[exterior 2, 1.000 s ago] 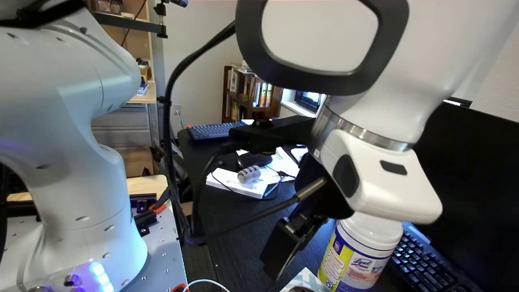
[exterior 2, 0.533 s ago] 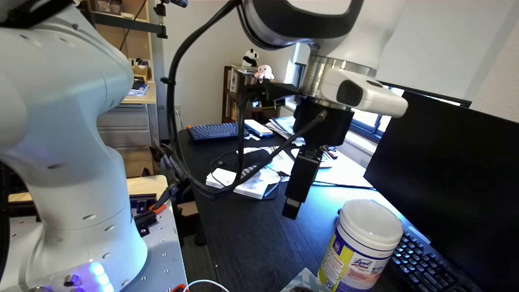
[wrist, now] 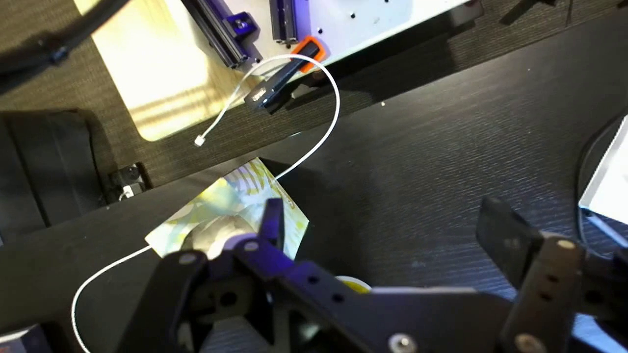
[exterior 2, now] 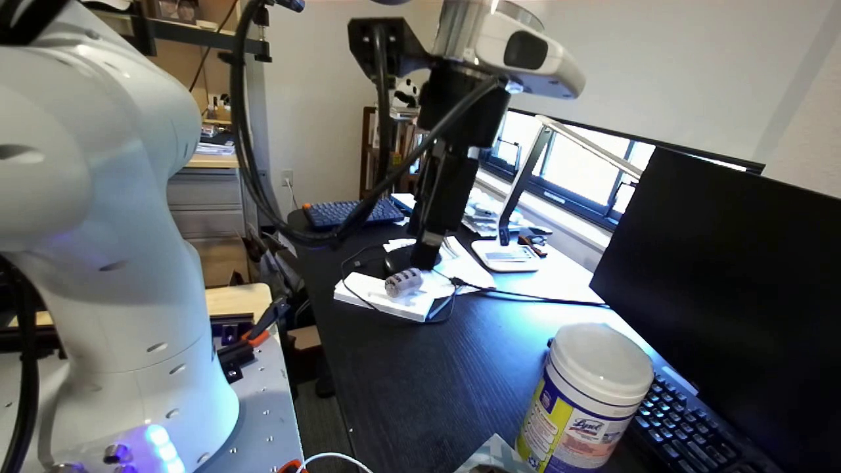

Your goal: Place the eyeglass case and the brown packet on the left side of the desk then place the tissue box on the right side

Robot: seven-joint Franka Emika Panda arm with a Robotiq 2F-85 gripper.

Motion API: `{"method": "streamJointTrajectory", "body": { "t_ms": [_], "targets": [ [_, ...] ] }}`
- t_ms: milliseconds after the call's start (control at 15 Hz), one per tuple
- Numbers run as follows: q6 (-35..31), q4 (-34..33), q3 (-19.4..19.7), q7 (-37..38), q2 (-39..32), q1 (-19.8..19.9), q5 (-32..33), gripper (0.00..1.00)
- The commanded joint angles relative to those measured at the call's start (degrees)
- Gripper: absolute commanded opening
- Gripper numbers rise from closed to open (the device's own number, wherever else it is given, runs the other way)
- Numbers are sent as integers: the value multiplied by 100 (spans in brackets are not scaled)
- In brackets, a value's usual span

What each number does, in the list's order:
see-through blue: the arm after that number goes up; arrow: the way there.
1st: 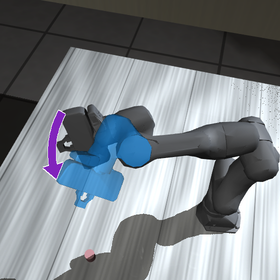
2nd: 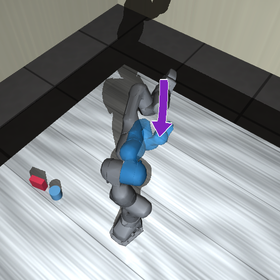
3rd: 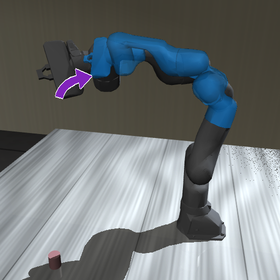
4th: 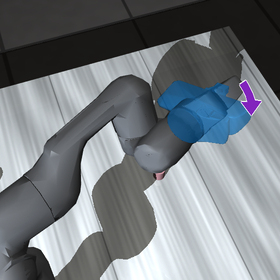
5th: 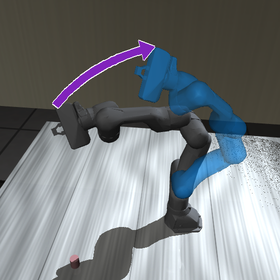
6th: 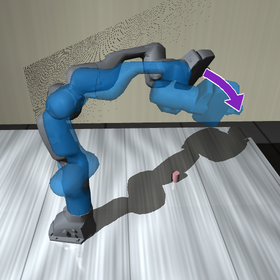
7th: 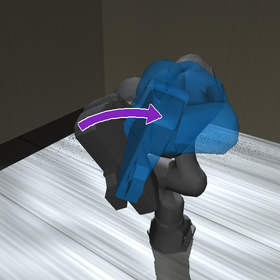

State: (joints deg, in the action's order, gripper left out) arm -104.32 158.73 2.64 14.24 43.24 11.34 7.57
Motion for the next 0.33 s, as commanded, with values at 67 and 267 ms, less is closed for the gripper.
{"method": "streamJointTrajectory", "body": {
  "t_ms": [67, 267],
  "targets": [
    [212, 103, 499, -1062, 1223, -110, -118, 100],
    [139, 8, 421, -896, 1061, -40, -56, 100]
  ]
}}
